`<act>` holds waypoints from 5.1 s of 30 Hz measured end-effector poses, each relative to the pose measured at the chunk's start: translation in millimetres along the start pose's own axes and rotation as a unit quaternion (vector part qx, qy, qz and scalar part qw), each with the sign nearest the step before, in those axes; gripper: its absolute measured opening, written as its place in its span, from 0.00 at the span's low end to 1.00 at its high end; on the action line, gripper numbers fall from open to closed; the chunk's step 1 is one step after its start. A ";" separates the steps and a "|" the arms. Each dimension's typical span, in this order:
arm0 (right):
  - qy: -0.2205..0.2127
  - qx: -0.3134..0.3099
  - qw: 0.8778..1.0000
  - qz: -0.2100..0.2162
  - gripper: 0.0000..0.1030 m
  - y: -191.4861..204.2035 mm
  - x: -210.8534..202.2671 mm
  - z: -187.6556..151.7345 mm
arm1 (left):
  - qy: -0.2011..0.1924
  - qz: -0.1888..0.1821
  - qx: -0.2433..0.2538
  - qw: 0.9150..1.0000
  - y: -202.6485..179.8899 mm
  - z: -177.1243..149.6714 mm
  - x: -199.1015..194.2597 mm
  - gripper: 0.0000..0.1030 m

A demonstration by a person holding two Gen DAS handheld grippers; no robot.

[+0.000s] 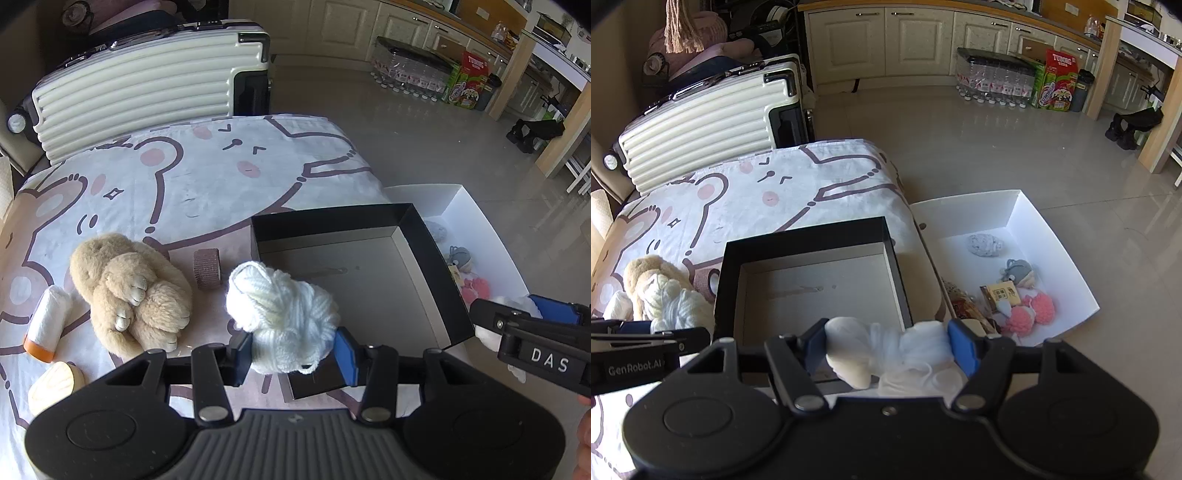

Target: Organize objects

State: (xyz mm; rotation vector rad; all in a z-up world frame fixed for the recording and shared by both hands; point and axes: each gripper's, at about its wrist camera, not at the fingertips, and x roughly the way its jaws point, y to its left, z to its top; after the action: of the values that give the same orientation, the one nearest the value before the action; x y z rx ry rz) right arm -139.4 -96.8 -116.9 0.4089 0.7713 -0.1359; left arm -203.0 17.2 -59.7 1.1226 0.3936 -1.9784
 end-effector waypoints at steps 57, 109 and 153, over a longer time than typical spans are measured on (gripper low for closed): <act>0.021 0.173 0.985 -0.016 0.67 15.3 91.8 33.2 | 0.074 -0.099 0.193 0.973 -26.1 4.4 84.1 0.49; -0.024 0.226 0.973 -0.050 0.91 16.5 42.4 19.2 | -0.004 -0.124 0.247 0.961 -20.1 2.1 41.1 0.98; -0.132 0.183 0.959 -0.169 1.00 60.0 -62.0 -41.3 | -0.102 -0.111 0.197 0.969 81.4 -13.7 -56.4 1.00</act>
State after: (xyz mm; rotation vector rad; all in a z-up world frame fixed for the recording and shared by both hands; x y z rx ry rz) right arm -194.4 -27.0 -81.5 0.5939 0.5441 -0.6498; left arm -116.7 2.6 -11.5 1.1346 0.0118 -2.4184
